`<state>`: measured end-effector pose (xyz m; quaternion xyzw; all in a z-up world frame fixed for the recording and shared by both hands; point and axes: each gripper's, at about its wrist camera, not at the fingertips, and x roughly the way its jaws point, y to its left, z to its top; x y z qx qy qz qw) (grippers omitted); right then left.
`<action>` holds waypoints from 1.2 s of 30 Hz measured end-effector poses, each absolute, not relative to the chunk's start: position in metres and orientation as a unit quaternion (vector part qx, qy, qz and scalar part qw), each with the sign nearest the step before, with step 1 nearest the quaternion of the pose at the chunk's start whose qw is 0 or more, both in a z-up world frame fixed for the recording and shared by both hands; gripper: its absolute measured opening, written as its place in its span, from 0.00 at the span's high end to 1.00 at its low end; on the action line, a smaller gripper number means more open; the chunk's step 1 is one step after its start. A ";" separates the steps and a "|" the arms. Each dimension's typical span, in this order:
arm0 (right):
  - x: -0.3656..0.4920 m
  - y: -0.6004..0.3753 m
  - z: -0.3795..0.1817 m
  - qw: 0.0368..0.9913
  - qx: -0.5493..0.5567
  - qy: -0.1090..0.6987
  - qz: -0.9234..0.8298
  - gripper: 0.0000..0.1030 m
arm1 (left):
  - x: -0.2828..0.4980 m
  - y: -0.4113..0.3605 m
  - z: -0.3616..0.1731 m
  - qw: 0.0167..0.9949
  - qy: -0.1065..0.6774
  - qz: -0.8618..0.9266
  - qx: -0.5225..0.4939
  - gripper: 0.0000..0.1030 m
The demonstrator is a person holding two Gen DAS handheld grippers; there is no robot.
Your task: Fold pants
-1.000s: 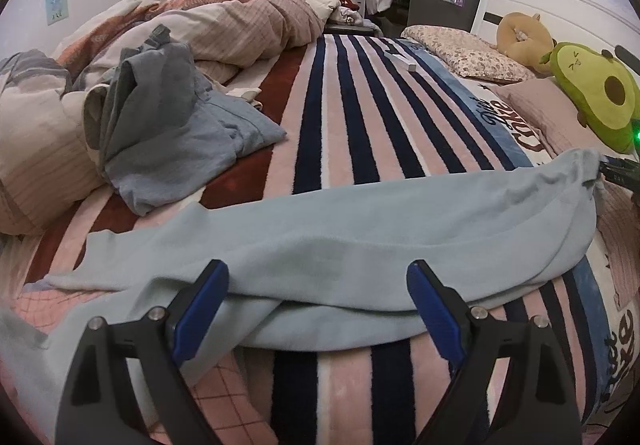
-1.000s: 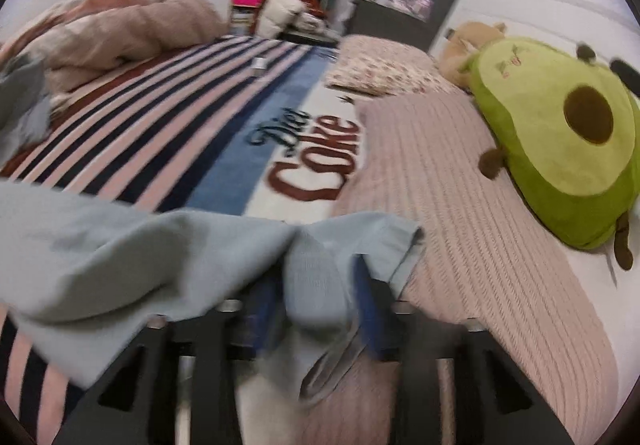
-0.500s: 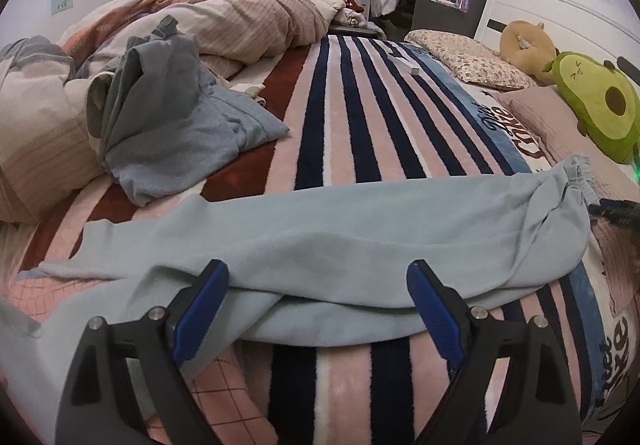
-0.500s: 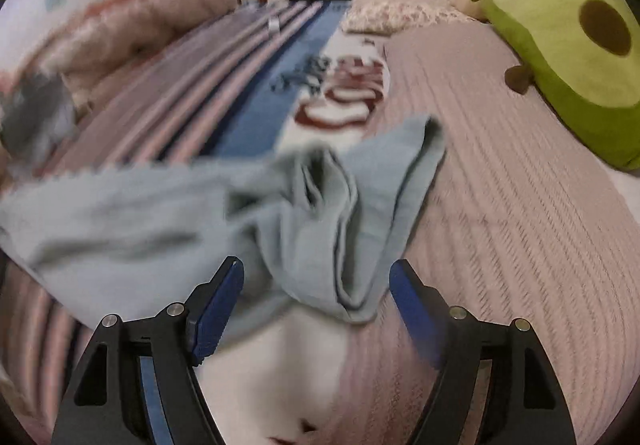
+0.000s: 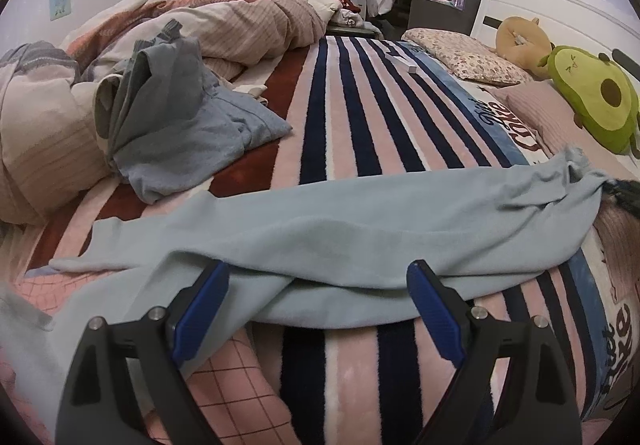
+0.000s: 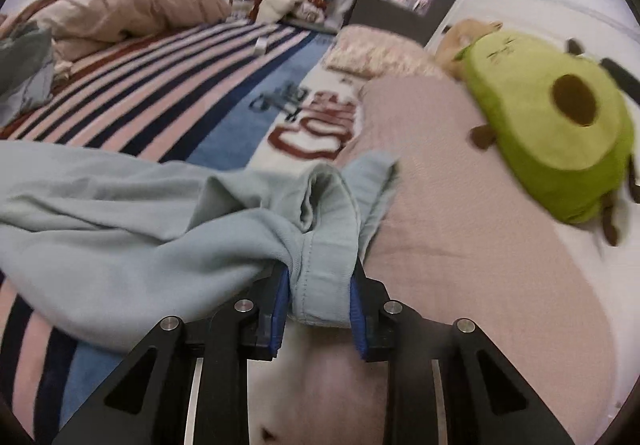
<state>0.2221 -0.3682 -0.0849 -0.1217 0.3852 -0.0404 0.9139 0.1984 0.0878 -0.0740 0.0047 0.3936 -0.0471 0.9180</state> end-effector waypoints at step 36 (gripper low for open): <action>0.184 -0.292 -0.081 0.895 -0.061 0.428 0.109 0.44 | 0.217 0.120 -0.082 0.870 0.466 -0.051 0.153 0.40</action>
